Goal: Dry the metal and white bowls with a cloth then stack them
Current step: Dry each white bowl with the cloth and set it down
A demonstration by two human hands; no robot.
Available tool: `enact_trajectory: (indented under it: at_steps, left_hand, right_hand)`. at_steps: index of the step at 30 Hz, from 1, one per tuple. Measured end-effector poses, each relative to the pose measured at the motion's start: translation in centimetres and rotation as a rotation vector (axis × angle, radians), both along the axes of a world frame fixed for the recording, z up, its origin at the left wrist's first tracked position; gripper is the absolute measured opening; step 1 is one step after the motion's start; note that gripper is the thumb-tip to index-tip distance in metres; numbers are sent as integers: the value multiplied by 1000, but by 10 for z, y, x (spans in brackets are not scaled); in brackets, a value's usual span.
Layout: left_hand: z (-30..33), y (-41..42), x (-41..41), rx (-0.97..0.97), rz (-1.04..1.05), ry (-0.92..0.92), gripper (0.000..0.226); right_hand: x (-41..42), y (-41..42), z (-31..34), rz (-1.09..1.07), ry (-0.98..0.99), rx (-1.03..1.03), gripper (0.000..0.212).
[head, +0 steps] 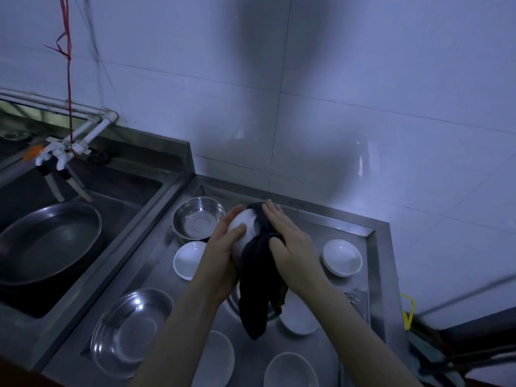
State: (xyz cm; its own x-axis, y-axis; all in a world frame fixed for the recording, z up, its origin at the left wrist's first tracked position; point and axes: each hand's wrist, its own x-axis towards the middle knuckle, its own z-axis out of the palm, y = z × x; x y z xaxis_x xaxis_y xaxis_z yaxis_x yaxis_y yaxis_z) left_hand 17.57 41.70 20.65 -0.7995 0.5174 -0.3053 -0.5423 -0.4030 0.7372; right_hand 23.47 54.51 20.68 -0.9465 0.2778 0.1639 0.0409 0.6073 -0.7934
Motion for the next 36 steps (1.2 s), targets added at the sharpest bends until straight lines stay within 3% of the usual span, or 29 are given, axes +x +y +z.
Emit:
enact_trajectory:
  at_steps: [4,9,13,17,19,25,31,36]
  left_hand:
    - [8,-2,-5,128,-11,-134,44]
    - [2,-4,-12,71,61,-147,50]
    - [9,1,-8,139,-5,-133,42]
    - [4,4,-3,179,30,-135,35]
    - [-2,6,-4,180,40,-153,38]
    - [-9,20,-7,209,139,-165,24]
    - [-11,28,-14,-42,187,-21,30]
    - [-16,19,-17,-81,184,-25,29]
  right_hand:
    - [5,-22,-8,170,132,292,67]
    - [32,-26,-34,248,295,577,59]
    - [48,-29,-43,101,391,389,64]
    - [44,-24,-39,-227,306,-176,73]
    - [41,-12,-38,-274,199,-320,73]
    - [55,-27,-42,-272,67,-245,77]
    - [64,-41,-53,-207,167,-90,63]
    - [49,-19,-50,-371,114,-32,58]
